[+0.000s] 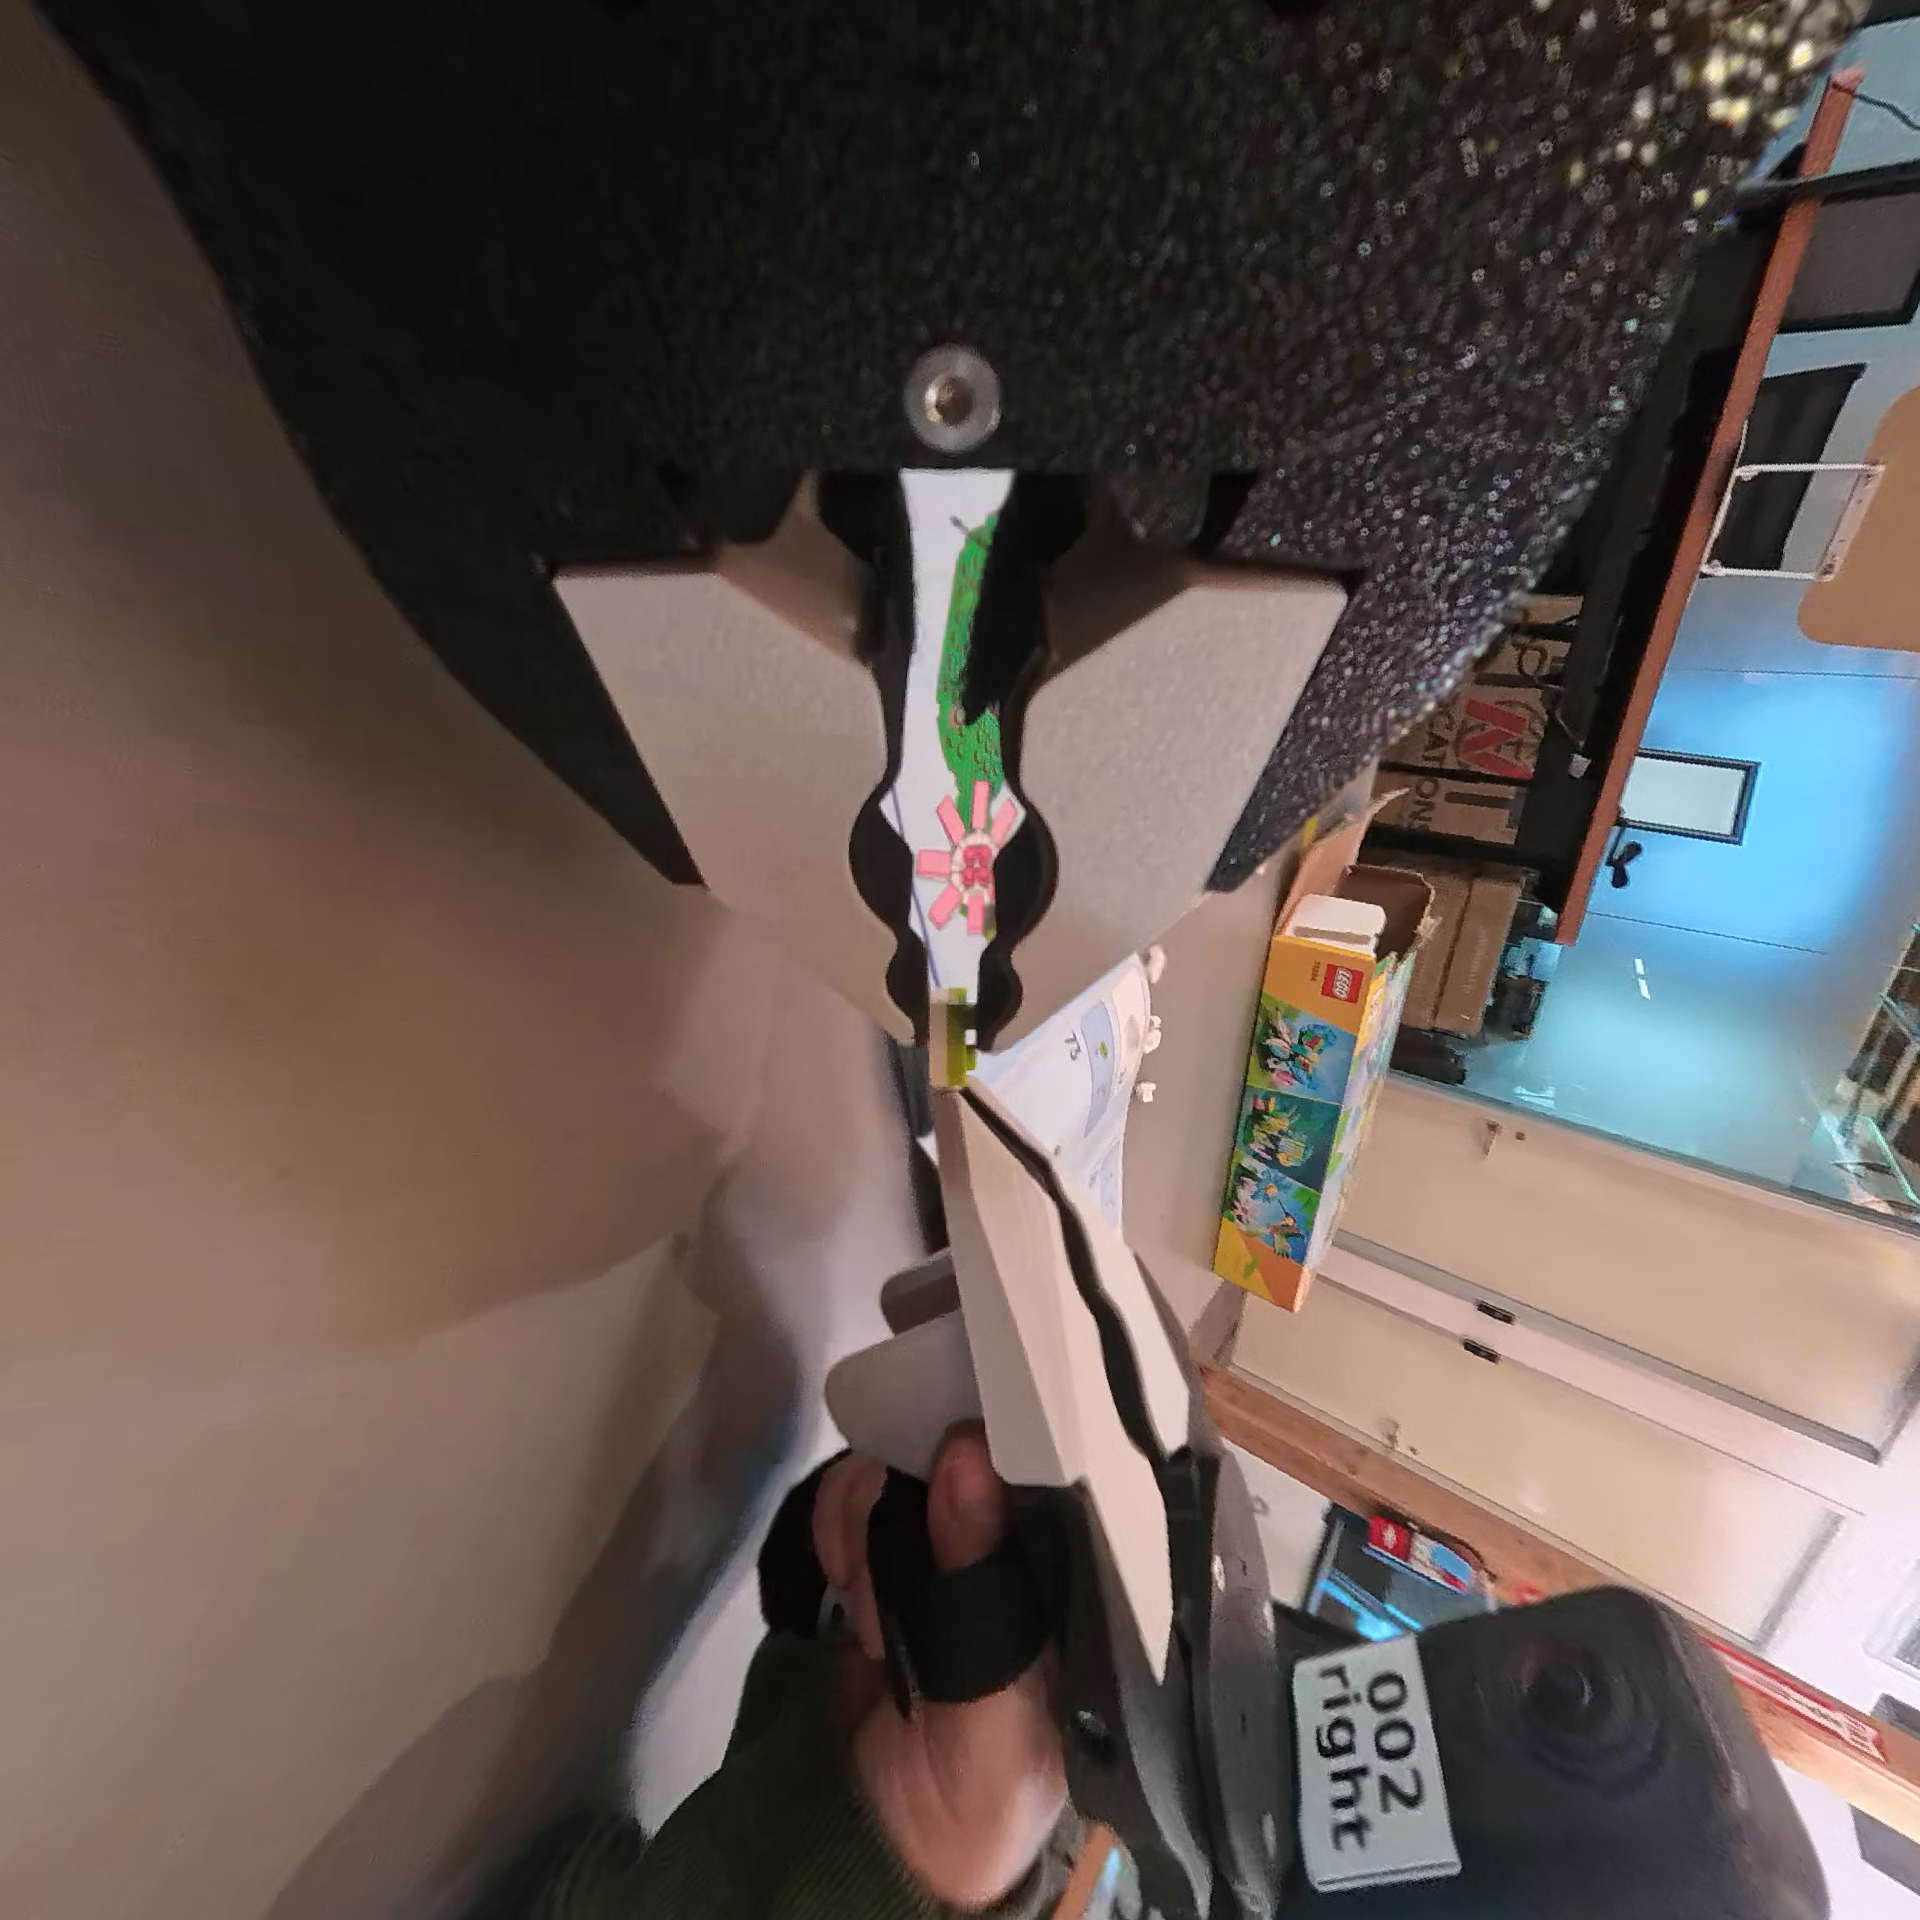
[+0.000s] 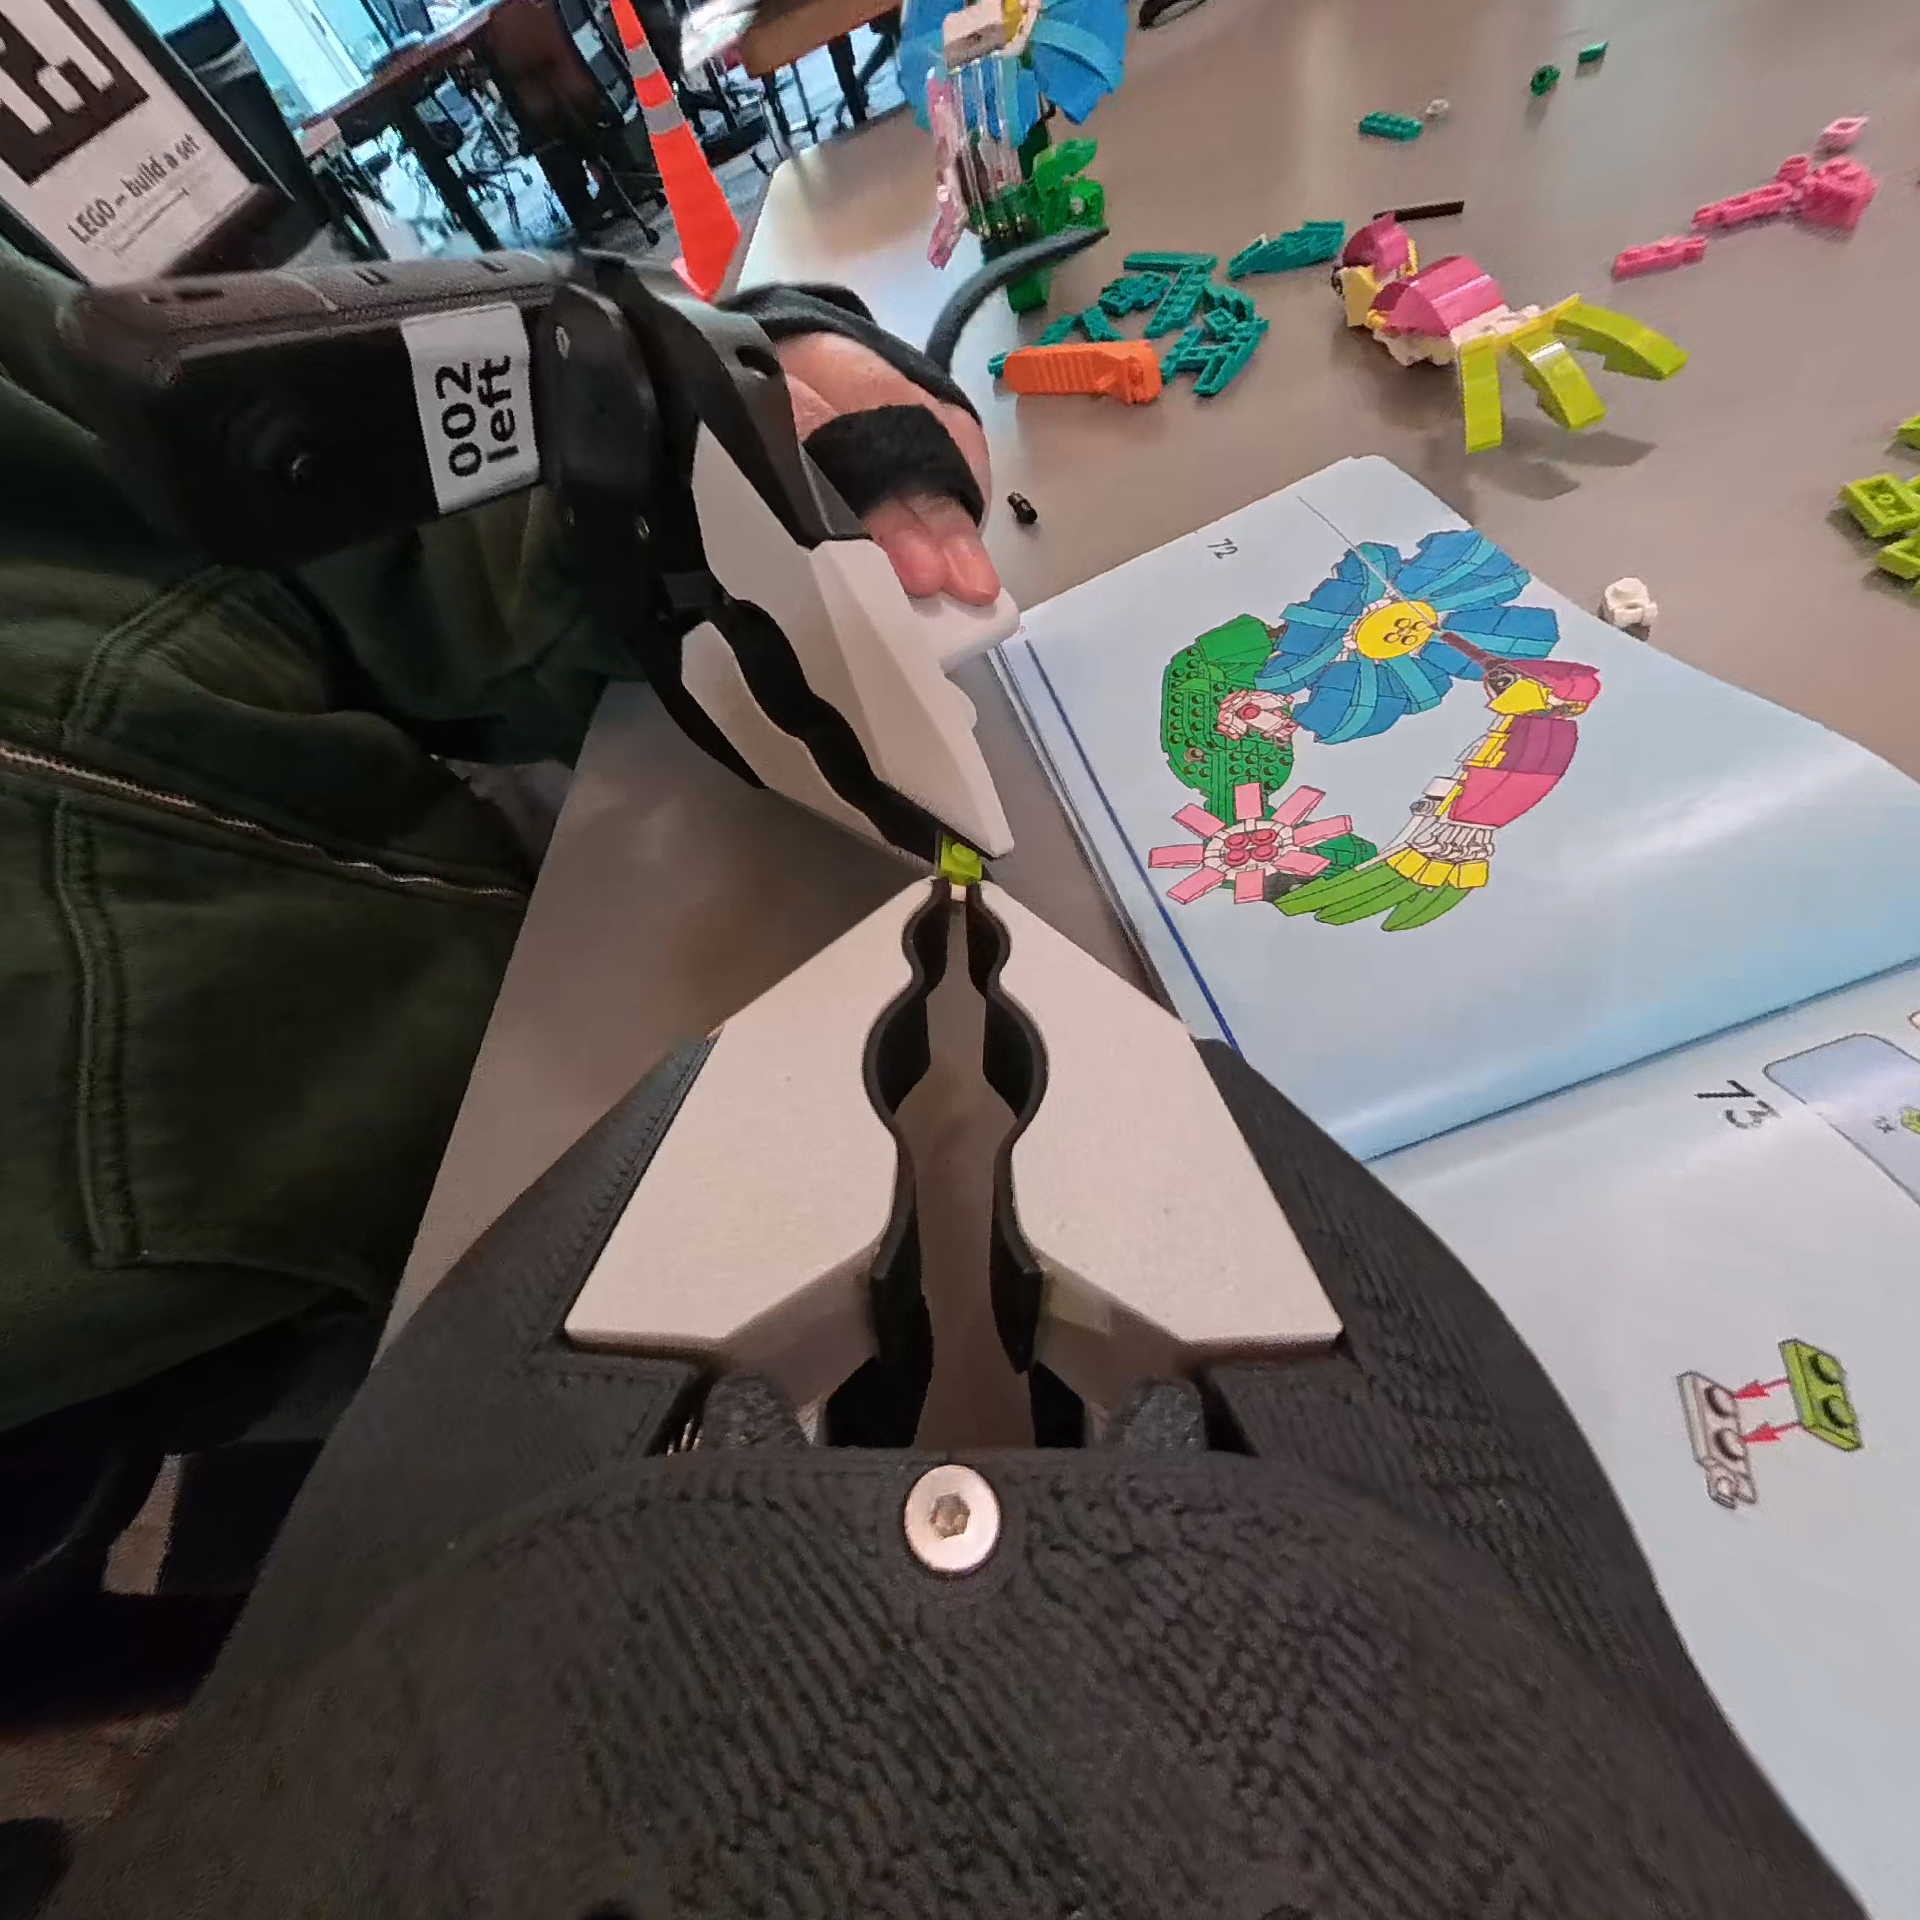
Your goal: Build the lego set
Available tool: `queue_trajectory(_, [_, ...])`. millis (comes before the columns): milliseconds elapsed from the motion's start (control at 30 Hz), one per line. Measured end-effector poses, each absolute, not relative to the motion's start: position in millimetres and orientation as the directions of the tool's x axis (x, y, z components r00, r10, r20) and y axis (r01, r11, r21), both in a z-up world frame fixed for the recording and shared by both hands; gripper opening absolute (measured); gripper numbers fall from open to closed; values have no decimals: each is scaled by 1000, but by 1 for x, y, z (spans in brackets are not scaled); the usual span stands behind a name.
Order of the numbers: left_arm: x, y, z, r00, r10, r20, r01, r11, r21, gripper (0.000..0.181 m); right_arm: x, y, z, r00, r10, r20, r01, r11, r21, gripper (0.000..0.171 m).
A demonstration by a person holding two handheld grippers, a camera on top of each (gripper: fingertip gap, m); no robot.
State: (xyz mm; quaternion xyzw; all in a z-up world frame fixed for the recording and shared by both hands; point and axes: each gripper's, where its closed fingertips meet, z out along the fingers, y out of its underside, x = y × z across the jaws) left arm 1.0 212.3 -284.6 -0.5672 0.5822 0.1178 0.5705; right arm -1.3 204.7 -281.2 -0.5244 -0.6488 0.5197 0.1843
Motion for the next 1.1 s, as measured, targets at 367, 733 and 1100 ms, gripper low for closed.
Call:
queue_trajectory(367, [-47,232,-231,697,-381,-608,-560,241,-793,28,12,216,-325,-425,905,4,604,288,-743,3])
queue_trajectory(733, [-60,234,-222,762,-377,-526,-468,240,-850,25,24,326,-212,171,933,317,40,315,-948,17])
queue_trajectory(1100, [-59,234,-225,743,-367,-560,-499,254,-829,21,70,367,-172,545,770,331,-70,436,-897,5])
